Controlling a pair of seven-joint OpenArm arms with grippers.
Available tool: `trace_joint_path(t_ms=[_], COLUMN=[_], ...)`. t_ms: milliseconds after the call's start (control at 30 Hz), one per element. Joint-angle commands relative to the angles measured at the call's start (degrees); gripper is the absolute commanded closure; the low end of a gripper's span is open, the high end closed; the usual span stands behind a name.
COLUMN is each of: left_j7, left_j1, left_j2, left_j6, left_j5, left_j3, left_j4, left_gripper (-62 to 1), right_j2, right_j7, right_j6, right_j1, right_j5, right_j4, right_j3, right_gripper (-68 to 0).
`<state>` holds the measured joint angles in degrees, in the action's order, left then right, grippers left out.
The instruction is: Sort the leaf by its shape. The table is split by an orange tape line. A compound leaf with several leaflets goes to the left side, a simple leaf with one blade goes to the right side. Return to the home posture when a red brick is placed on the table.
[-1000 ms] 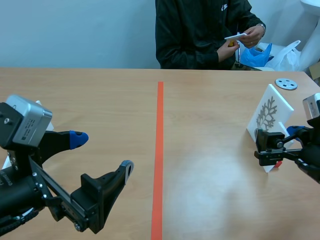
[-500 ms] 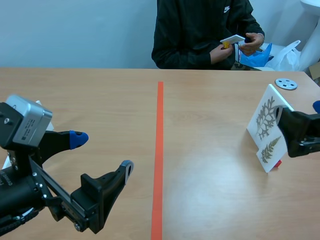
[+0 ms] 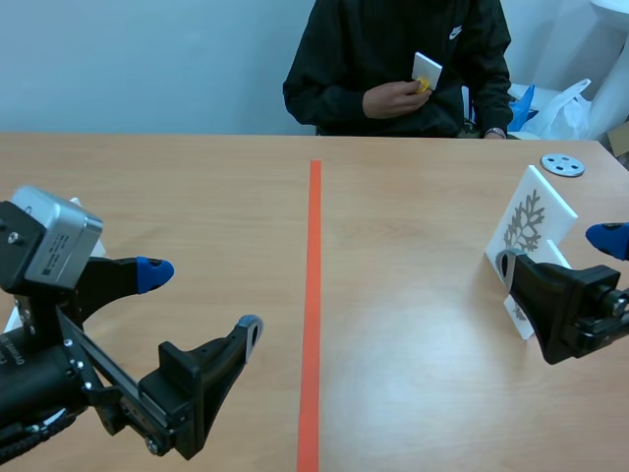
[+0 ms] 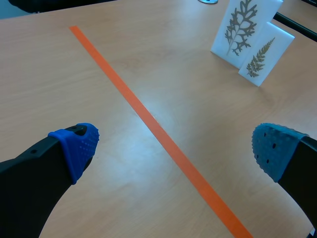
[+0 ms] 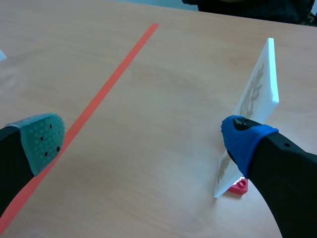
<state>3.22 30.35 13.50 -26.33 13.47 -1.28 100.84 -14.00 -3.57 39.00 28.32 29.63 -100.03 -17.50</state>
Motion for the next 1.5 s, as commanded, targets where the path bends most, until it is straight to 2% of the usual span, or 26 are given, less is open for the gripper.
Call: trace_joint_path(t_ms=[0, 167, 400, 500, 900, 1367, 1467], left_j7=[-0.8, -0.8, -0.8, -0.8, -0.8, -0.8, -0.8], left_j1=[0.3, 0.3, 0.3, 0.3, 0.3, 0.3, 0.3], left_j2=[0.0, 0.0, 0.0, 0.0, 0.0, 0.0, 0.0], left_j6=[0.1, 0.1, 0.1, 0.1, 0.1, 0.1, 0.1], left_j5=[0.5, 0.5, 0.5, 0.5, 0.5, 0.5, 0.5], left_j3=[0.1, 0.1, 0.1, 0.1, 0.1, 0.1, 0.1], left_j4=[1.1, 1.1, 1.1, 1.1, 1.1, 1.1, 1.1], left_gripper=[-62.3, -62.3, -62.3, -62.3, -62.3, -62.3, -62.3], right_j2=[-0.9, -0.6, -0.4, 0.5, 2.0, 1.9, 1.9], right_j7=[0.5, -1.4, -2.3, -3.2, -4.4, -2.7, -2.7], right_j6=[0.1, -0.9, -7.0, -8.6, -11.2, -11.4, -11.4], right_j1=[-0.3, 0.5, 4.4, 5.4, 6.1, 5.9, 5.9], right_j5=[0.8, 0.9, 0.2, 0.1, -2.0, -2.6, -4.3], right_j4=[-1.5, -4.0, -7.2, -7.7, -9.6, -9.6, -9.6], right_j3=[-0.1, 0.0, 2.3, 4.1, 12.5, 13.0, 13.0], right_gripper=[-67.9, -67.9, -67.9, -67.9, -67.9, -67.9, -67.9])
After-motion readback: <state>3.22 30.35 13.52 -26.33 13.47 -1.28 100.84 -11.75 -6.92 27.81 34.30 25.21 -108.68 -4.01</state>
